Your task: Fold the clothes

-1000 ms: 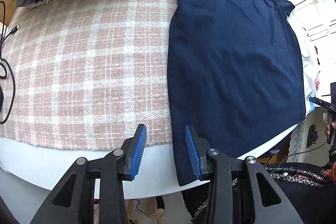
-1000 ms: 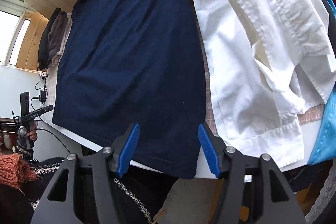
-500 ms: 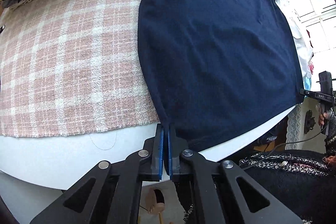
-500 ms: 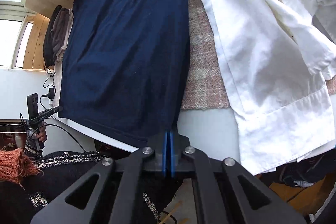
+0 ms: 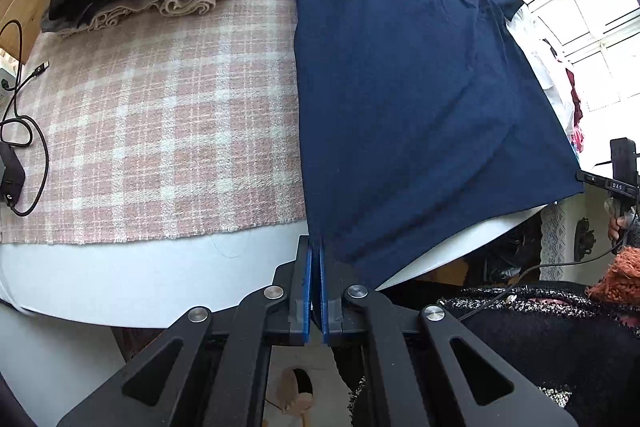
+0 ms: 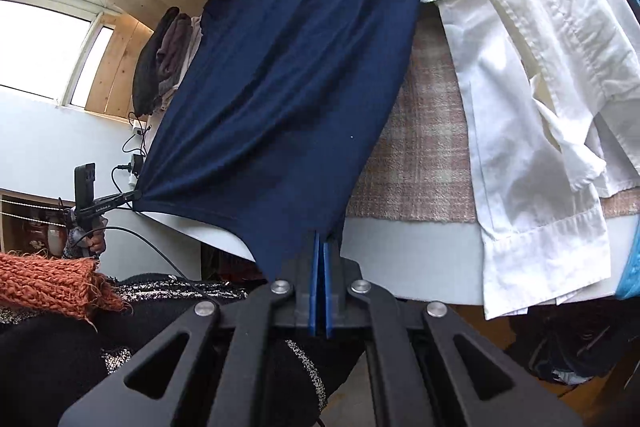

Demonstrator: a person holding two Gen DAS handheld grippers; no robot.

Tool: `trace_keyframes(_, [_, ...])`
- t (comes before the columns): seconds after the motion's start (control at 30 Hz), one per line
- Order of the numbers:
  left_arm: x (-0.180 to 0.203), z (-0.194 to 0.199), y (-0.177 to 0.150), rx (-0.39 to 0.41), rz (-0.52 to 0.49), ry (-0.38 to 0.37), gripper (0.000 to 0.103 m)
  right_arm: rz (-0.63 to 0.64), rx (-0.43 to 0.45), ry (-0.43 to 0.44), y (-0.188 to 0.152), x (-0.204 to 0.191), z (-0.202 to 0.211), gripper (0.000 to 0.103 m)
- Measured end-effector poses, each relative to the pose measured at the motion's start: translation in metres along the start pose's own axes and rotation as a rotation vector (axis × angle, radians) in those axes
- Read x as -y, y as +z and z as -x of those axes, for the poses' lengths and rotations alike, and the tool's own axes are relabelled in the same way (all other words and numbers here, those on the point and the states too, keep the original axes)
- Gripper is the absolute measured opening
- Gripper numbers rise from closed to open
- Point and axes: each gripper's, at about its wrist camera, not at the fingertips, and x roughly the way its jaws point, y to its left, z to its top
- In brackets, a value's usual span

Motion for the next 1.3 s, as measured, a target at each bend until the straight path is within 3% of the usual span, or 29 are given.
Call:
trace_keyframes(0.1, [-0.014,-0.043,0.000,-0.070,0.036,-0.007,0.003,-0.050,-0.117,-0.120,-0.007,0.028,-0.036,0.002])
trace_keyframes(0.2, [-0.010,-0.057,0.000,-0.097,0.009,0.010,0.003,-0.052,-0.144,-0.146,-0.010,0.034,-0.044,0.002])
trace_keyframes(0.3, [-0.005,-0.046,0.001,-0.085,-0.008,0.007,0.003,-0.023,-0.160,-0.168,-0.008,0.028,-0.041,0.002])
trace_keyframes(0.43, [0.005,-0.031,0.008,-0.048,-0.038,0.000,0.003,-0.033,-0.118,-0.171,-0.005,0.026,-0.027,0.002])
trace_keyframes(0.5, [0.005,-0.044,0.006,-0.096,-0.045,0.003,0.003,-0.045,-0.107,-0.185,-0.004,0.027,-0.025,0.002])
trace_keyframes(0.6, [-0.002,-0.063,0.001,-0.148,-0.013,-0.009,0.003,-0.022,-0.191,-0.238,-0.007,0.028,-0.048,0.002])
trace_keyframes(0.7, [-0.008,-0.064,-0.001,-0.141,-0.011,-0.010,0.004,0.018,-0.232,-0.272,-0.002,0.019,-0.055,0.002])
trace_keyframes(0.8, [-0.019,-0.047,-0.004,-0.110,-0.014,0.005,0.006,0.037,-0.264,-0.290,0.002,0.006,-0.043,0.013])
trace_keyframes(0.87, [-0.029,-0.034,-0.006,-0.081,-0.007,0.025,0.013,0.058,-0.198,-0.283,0.010,-0.010,-0.017,0.027])
trace_keyframes(0.93, [-0.046,-0.018,-0.004,-0.038,0.023,0.070,0.013,0.100,-0.101,-0.255,0.036,-0.033,0.008,0.038])
trace_keyframes(1.03, [-0.066,0.005,0.021,0.081,0.062,0.089,0.013,0.162,0.044,-0.212,0.075,-0.067,0.044,0.042])
trace_keyframes(1.1, [-0.068,0.031,0.068,0.180,0.045,0.084,0.013,0.203,0.140,-0.182,0.101,-0.090,0.069,0.042])
trace_keyframes(1.2, [-0.041,0.053,0.152,0.329,-0.031,0.100,0.015,0.273,0.282,-0.140,0.143,-0.126,0.105,0.042])
trace_keyframes(1.3, [-0.024,0.066,0.239,0.423,-0.059,0.098,0.023,0.464,0.353,-0.128,0.206,-0.186,0.105,0.042])
